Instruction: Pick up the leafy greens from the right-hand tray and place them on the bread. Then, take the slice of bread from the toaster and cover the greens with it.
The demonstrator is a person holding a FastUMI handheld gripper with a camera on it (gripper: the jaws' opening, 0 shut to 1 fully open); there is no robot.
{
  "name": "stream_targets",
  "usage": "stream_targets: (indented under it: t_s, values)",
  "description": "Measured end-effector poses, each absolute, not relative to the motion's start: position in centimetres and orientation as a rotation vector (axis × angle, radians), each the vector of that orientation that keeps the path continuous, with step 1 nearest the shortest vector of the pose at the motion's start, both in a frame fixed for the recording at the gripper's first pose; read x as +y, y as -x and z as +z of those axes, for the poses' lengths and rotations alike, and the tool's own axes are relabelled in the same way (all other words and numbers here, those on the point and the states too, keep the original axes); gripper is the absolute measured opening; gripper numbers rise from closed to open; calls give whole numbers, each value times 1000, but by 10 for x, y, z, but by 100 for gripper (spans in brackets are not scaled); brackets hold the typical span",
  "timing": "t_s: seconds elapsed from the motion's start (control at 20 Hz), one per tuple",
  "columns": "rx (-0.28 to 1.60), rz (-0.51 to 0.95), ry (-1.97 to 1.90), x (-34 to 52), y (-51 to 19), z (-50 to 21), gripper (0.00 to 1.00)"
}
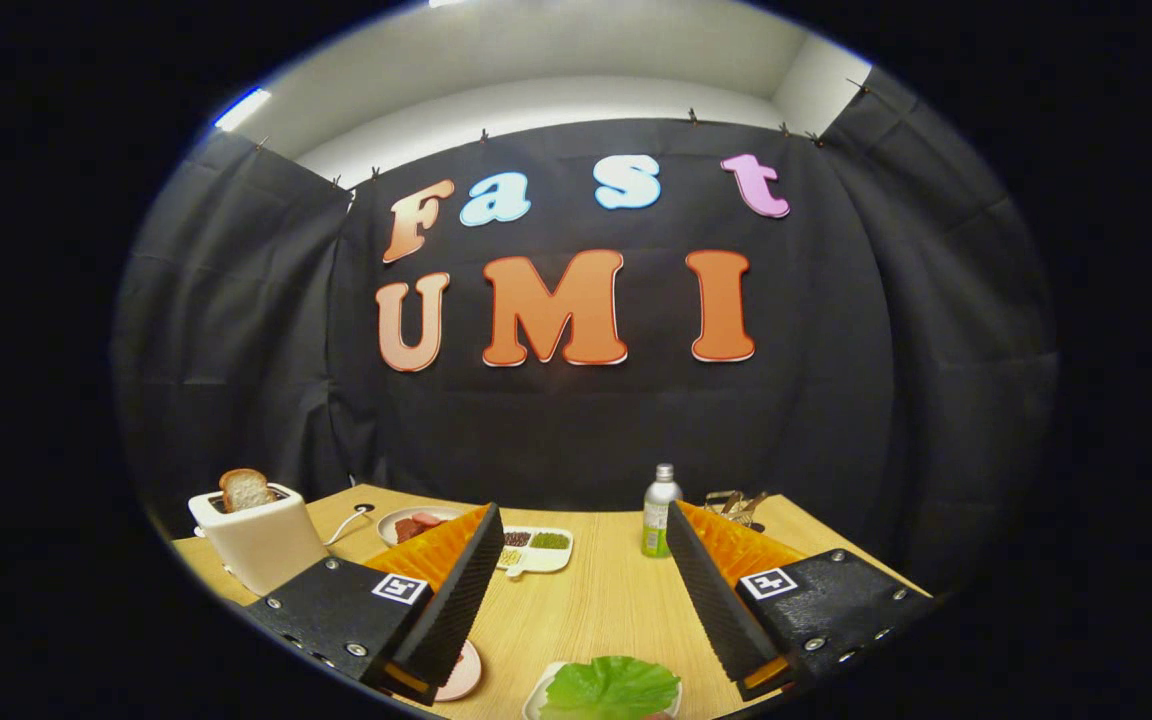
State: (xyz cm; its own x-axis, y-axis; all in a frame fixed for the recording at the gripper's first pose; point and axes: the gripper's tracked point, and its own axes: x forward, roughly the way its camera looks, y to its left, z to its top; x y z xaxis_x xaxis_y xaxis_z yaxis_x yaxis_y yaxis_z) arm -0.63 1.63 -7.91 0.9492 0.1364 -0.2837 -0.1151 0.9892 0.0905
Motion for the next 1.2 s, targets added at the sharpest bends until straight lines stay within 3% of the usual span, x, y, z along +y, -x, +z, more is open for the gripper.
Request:
stream_targets:
  t_s: [0.9,1.2]
  values:
    - [996,157,10,8,67,-240,97]
    - [1155,147,-8,11,89,-272,94]
